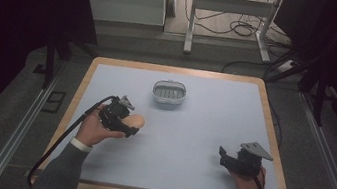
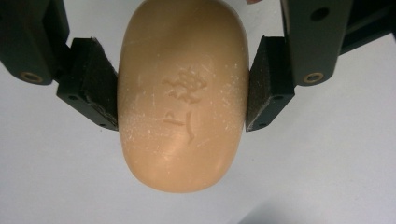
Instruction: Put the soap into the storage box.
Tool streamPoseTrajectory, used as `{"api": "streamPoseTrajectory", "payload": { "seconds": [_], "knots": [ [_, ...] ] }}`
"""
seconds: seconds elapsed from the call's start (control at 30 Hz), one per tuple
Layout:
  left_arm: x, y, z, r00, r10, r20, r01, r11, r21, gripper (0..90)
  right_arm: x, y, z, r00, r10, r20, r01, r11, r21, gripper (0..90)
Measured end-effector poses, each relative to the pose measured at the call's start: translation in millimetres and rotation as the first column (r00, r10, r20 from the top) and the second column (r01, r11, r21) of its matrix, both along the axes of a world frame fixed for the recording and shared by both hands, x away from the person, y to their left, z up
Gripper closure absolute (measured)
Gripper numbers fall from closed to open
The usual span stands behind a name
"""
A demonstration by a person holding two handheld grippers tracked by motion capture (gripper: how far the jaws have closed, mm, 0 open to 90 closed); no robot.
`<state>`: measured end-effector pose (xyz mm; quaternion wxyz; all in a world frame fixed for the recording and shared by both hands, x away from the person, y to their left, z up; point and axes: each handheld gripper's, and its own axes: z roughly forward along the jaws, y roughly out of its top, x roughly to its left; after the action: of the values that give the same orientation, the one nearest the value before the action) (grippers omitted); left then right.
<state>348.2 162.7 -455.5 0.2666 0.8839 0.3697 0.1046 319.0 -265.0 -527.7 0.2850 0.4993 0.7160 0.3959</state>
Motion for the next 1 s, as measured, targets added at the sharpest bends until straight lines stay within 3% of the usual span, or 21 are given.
{"api": "streamPoseTrajectory", "payload": {
  "seconds": [1.0],
  "knots": [
    [16.8,-12.4,9.4,0.9999,-0.008,0.011,0.008,1.0000,0.001,32.2,0.0,0.2,-0.1,1.0000,-0.001,0.002,0.001,1.0000,-0.003,10.3]
  ]
}}
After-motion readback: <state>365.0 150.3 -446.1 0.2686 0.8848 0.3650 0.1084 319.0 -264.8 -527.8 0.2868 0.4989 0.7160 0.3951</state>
